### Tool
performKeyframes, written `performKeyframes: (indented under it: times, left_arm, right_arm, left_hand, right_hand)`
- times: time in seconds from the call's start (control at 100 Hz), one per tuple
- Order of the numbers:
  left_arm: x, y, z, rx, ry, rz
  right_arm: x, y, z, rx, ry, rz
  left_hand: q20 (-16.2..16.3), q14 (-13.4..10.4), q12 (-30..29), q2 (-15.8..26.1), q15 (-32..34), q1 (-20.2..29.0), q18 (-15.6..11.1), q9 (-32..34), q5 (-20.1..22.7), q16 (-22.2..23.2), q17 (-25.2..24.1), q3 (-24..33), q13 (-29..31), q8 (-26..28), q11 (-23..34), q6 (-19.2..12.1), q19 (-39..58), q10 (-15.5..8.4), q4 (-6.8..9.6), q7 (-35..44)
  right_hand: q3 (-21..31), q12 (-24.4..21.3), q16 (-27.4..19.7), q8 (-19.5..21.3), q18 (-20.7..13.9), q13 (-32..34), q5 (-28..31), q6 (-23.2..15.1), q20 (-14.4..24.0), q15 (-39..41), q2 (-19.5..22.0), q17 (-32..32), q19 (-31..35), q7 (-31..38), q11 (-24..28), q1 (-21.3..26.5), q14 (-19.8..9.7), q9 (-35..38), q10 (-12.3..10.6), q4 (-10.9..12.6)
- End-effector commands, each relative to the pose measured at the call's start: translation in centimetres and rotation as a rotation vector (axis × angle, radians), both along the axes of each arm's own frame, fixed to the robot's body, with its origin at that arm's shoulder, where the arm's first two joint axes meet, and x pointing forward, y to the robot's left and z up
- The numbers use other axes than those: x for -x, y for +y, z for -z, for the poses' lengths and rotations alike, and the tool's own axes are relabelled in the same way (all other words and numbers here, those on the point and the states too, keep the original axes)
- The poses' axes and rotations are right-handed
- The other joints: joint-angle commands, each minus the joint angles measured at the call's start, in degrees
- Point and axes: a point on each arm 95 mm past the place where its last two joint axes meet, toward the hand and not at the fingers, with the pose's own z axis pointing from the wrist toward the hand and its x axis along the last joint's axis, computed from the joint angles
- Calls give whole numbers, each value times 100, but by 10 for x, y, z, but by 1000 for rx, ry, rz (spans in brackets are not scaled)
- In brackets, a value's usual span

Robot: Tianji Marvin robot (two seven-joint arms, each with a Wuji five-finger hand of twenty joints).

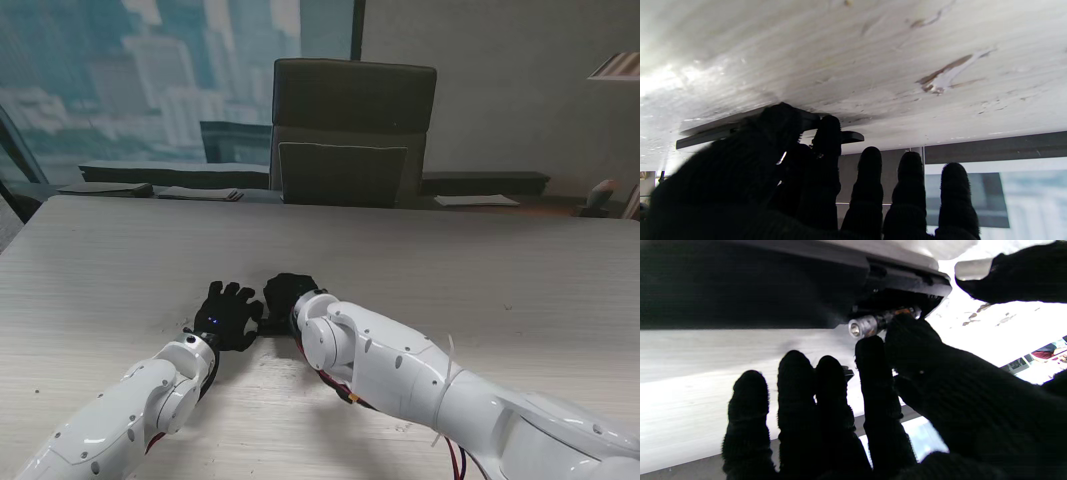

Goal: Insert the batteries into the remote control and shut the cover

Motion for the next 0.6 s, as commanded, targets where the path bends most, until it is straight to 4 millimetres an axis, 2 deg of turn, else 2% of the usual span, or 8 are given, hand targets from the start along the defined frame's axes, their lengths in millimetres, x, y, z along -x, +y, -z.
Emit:
performKeyframes:
  times: [0.0,0.1,0.26,0.33,0.45,0.52,0.54,0.59]
  left_arm:
    - [3,0,6,-10,29,-5]
    - [3,0,7,-9,28,-8]
    - [3,0,7,-12,26,-12]
    - [3,0,7,-11,24,-13]
    - [3,1,7,-15,25,-13]
    - [3,1,7,-16,25,-15]
    - [3,1,7,-17,25,-15]
    - [3,2,7,-19,23,-15]
  right_arm:
    - [5,4,3,-4,20,-10]
    - [6,3,3,-7,23,-7]
    - [7,1,0,-21,11,-4]
    - [7,0,-1,-28,0,-2]
    - [6,-3,-5,-39,-21,8]
    - [5,-5,-7,-42,-32,13]
    - [5,-5,-7,-43,-36,14]
    - [4,-7,-8,-45,-44,18]
  left_hand:
    - [-47,88,1,142,42,-232,77,3,112,19,-42,181,-1,-63,12,17,110,90,93,-292]
    - [-51,81,0,230,41,-313,74,-19,68,22,-48,231,-7,-23,10,103,104,102,198,-421]
    - [-52,82,1,241,39,-340,74,-36,6,22,-48,247,-14,7,12,193,104,111,256,-555]
    - [-51,85,1,238,40,-338,69,-39,0,23,-50,248,-15,18,13,193,104,104,261,-586]
    - [-50,73,1,225,39,-336,72,-40,-8,23,-51,252,-17,37,15,211,105,108,263,-619]
    - [-50,86,0,221,41,-343,72,-50,-51,24,-51,246,-14,34,12,231,105,108,260,-671]
    - [-49,85,-1,212,41,-346,72,-54,-69,24,-51,243,-17,28,10,239,105,108,259,-695]
    - [-48,83,-2,197,41,-349,73,-55,-103,25,-46,240,-14,9,9,263,108,111,257,-760]
  right_hand:
    - [-63,69,-10,-104,138,-97,-120,86,-10,-44,-132,-60,146,-76,-13,-81,137,-104,183,-85]
    - [-116,58,-31,-174,134,-126,-162,124,-22,-111,-50,-76,134,-229,-85,-174,143,-136,196,-54]
    - [-300,-6,-90,-43,105,-212,-315,105,-60,-321,333,-117,113,-1006,-264,-468,144,-223,209,175]
    - [-428,-67,-122,112,93,-256,-322,147,-81,-425,595,-160,75,-1442,-337,-651,148,-267,213,403]
    - [-543,-130,-168,257,107,-305,-346,175,-130,-550,838,-228,-27,-1742,-415,-801,156,-313,222,646]
    - [-582,-150,-178,321,108,-332,-364,185,-148,-582,950,-258,-61,-1824,-435,-865,161,-340,226,713]
    - [-633,-169,-180,481,111,-338,-351,185,-167,-596,986,-270,-83,-1938,-435,-886,165,-344,226,829]
    - [-663,-191,-198,578,141,-352,-372,189,-206,-644,1043,-302,-158,-2017,-461,-915,172,-356,230,871]
